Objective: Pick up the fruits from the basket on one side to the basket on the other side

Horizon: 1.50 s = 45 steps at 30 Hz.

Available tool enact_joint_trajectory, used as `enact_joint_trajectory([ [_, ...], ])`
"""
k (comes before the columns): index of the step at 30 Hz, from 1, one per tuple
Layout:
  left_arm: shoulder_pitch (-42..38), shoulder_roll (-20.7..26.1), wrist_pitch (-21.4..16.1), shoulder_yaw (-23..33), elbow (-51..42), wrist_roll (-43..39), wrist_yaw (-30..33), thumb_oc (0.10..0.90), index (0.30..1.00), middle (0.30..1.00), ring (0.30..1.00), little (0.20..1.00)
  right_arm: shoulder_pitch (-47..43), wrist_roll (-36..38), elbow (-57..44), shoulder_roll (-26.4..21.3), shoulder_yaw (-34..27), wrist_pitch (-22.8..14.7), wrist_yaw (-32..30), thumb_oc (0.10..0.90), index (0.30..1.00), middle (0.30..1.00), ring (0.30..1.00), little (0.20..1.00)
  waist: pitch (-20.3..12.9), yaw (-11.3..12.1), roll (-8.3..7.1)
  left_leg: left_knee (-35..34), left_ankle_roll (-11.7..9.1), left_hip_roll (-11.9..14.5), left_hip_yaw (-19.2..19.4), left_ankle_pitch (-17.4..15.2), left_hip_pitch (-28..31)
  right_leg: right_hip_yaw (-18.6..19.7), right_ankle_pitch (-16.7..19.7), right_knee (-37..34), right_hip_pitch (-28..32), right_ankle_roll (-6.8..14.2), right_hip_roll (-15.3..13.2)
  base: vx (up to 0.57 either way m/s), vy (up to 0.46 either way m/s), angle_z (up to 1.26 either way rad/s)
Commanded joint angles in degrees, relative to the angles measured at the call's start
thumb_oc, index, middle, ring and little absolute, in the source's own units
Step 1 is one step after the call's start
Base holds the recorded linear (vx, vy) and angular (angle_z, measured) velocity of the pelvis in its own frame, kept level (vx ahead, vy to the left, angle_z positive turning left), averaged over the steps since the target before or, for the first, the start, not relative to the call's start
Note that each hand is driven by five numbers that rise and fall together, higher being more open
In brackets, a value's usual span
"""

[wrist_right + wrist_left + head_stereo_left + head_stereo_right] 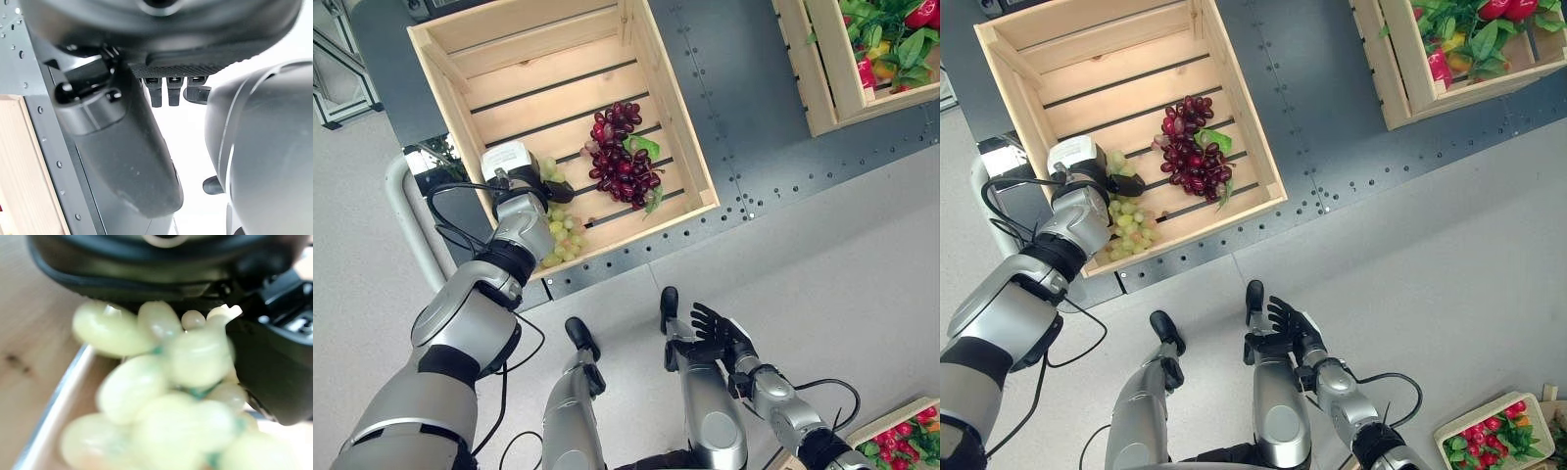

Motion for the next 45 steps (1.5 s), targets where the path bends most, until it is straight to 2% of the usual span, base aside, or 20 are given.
enact_joint_trajectory([
  [1,2.93,1.11,4.67,0.24,4.98,3.06,-5.47,0.4,0.3,0.3,0.3,0.3,0.29,2.73,-3.48,-2.23,-0.26,-0.21,-1.5,0.8,0.9,0.9,0.9,0.9,-0.45,0.1,-0.02,5.35,-2.72,0.23,0.23,-1.66,-3.62,1.12,-3.8,4.11,-1.92,1.42,2.09,0.0,0.0,0.0],
  [5,2.6,1.59,3.55,-1.36,4.65,5.21,-8.46,0.4,0.3,0.3,0.3,0.3,-0.17,3.28,-3.01,-2.35,-0.34,-0.15,-1.68,0.8,0.9,0.9,0.9,0.9,-0.45,0.3,0.22,5.24,-2.85,0.3,0.2,-1.6,-3.06,0.89,-3.76,3.72,-1.06,1.37,1.96,0.0,0.0,0.0],
  [10,2.12,2.27,0.62,-1.65,3.26,4.27,-4.37,0.4,0.3,0.3,0.3,0.3,-0.46,3.49,-2.86,-2.09,-0.06,0.01,-2.33,0.8,0.9,0.9,0.9,0.9,-0.45,0.57,0.3,4.31,-2.93,0.29,0.31,-1.37,-1.76,0.62,-3.67,3.03,0.22,1.41,1.91,0.0,0.0,0.0],
  [12,2.12,3.11,-3.31,-0.69,0.96,3.56,0.76,0.4,0.3,0.3,0.3,0.3,-0.02,3.47,-2.33,-1.85,-0.23,-0.67,-2.36,0.8,0.9,0.9,0.9,0.9,-0.45,0.94,0.43,3.75,-2.91,0.27,0.37,-1.28,-0.95,0.32,-3.67,2.65,1.05,1.4,1.88,0.0,0.0,0.0],
  [15,2.34,4.14,-6.9,0.33,-1.75,2.27,4.84,0.4,0.3,0.3,0.3,0.3,0.95,2.94,-2.54,-1.84,-0.53,-1.13,-2.29,0.8,0.9,0.9,0.9,0.9,-0.45,1.22,0.64,3.12,-2.94,0.18,0.25,-1.15,-0.24,0.1,-3.61,2.19,1.82,1.42,1.83,0.0,0.0,0.0],
  [16,2.3,5.16,-10.43,0.88,-4.09,0.52,8.0,0.4,0.3,0.3,0.3,0.3,1.77,2.9,-2.79,-1.92,-0.79,-1.81,-2.38,0.8,0.9,0.9,0.9,0.9,-0.45,1.42,0.79,2.4,-2.97,0.12,0.14,-0.94,0.24,-0.01,-3.6,1.93,2.21,1.44,1.82,0.0,0.0,0.0],
  [18,2.57,5.69,-12.87,2.0,-6.44,0.71,10.48,0.4,0.3,0.3,0.3,0.3,2.44,3.2,-3.02,-1.9,-1.16,-2.41,-2.55,0.8,0.9,0.9,0.9,0.9,-0.45,1.67,0.91,1.68,-2.98,0.07,0.07,-0.79,0.79,-0.28,-3.64,1.62,2.73,1.4,1.79,0.0,0.0,0.0],
  [19,3.18,6.55,-16.93,2.72,-8.98,-1.57,14.51,0.4,0.3,0.3,0.3,0.3,3.49,3.86,-3.17,-1.68,-1.87,-3.49,-2.82,0.8,0.9,0.9,0.9,0.9,-0.45,1.89,1.09,0.89,-2.99,-0.04,-0.07,-0.62,1.55,-0.49,-3.7,1.33,3.39,1.43,1.75,0.0,-0.01,0.05],
  [20,3.65,6.98,-18.65,3.61,-10.64,-1.02,16.31,0.4,0.3,0.3,0.3,0.3,4.0,4.16,-3.04,-1.59,-2.28,-4.23,-2.8,0.8,0.9,0.9,0.9,0.9,-0.45,2.09,1.18,0.6,-2.92,-0.1,-0.12,-0.66,1.88,-0.69,-3.84,1.28,3.66,1.36,1.75,0.0,-0.007,0.08],
  [21,5.08,8.21,-22.17,4.92,-15.12,-1.7,20.31,0.4,0.3,0.3,0.3,0.3,5.04,4.04,-3.06,-1.3,-3.28,-5.39,-2.88,0.8,0.9,0.9,0.9,0.9,-0.45,2.52,1.48,-0.48,-2.9,-0.29,-0.37,-0.5,2.93,-1.04,-3.91,0.93,4.48,1.4,1.67,0.0,-0.002,0.06],
  [22,5.49,8.47,-22.93,5.26,-15.98,-1.79,21.55,0.4,0.3,0.3,0.3,0.3,5.27,3.93,-3.17,-1.28,-3.46,-5.74,-2.91,0.8,0.9,0.9,0.9,0.9,-0.45,2.61,1.53,-0.76,-2.9,-0.33,-0.41,-0.44,3.2,-1.15,-3.9,0.81,4.7,1.4,1.65,0.0,0.0,0.0],
  [25,9.29,10.93,-28.77,8.36,-23.42,-1.92,27.6,0.4,0.3,0.3,0.3,0.3,7.14,3.58,-3.46,-0.68,-5.1,-8.82,-3.02,0.8,0.9,0.9,0.9,0.9,-0.45,3.66,1.86,-2.23,-2.89,-0.75,-1.17,-0.45,5.0,-1.74,-4.09,0.02,6.55,1.35,1.53,-0.02,-0.009,0.01],
  [27,12.75,11.88,-32.69,10.8,-27.64,-1.07,31.44,0.4,0.3,0.3,0.3,0.3,7.78,3.74,-4.09,-0.5,-6.25,-11.07,-3.32,0.8,0.9,0.9,0.9,0.9,-0.45,4.38,1.88,-3.27,-2.43,-0.99,-1.14,0.68,5.64,-2.49,-3.26,-0.71,7.28,0.75,1.44,-0.07,-0.025,0.12],
  [30,18.32,12.02,-37.9,14.29,-31.99,1.49,36.94,0.4,0.3,0.3,0.3,0.3,8.95,3.34,-6.39,-0.1,-7.88,-13.72,-4.77,0.8,0.9,0.9,0.9,0.9,-1.34,5.27,2.05,-4.73,-2.53,-1.34,-1.88,0.64,7.71,-3.21,-3.63,-1.22,9.32,0.72,1.26,0.0,-0.002,0.09],
  [38,30.96,9.63,-44.11,22.96,-42.67,7.08,43.6,0.4,0.3,0.3,0.3,0.3,11.32,0.15,-15.11,0.42,-12.47,-16.63,-6.88,0.8,0.9,0.9,0.9,0.9,-5.81,6.46,2.19,-9.42,-2.74,-1.87,-3.13,1.32,12.86,-4.1,-3.67,-4.07,14.54,1.08,1.36,0.04,0.007,0.09],
  [42,34.9,8.12,-47.21,25.19,-45.34,9.36,46.36,0.4,0.3,0.3,0.3,0.3,12.13,-1.88,-20.61,0.04,-14.17,-15.8,-6.77,0.8,0.9,0.9,0.9,0.9,-8.31,6.5,2.25,-11.98,-2.86,-2.06,-3.42,1.8,15.79,-4.21,-3.65,-5.81,17.52,1.35,1.47,0.07,0.011,0.08],
  [45,37.32,7.22,-47.92,26.05,-47.54,11.79,46.46,0.4,0.3,0.3,0.3,0.3,12.27,-2.89,-24.44,-0.8,-15.45,-15.01,-6.79,0.8,0.9,0.9,0.9,0.9,-9.9,6.56,2.28,-12.95,-2.91,-2.13,-3.72,1.88,17.43,-4.16,-3.39,-6.79,19.14,1.49,1.51,0.06,0.004,0.03],
])
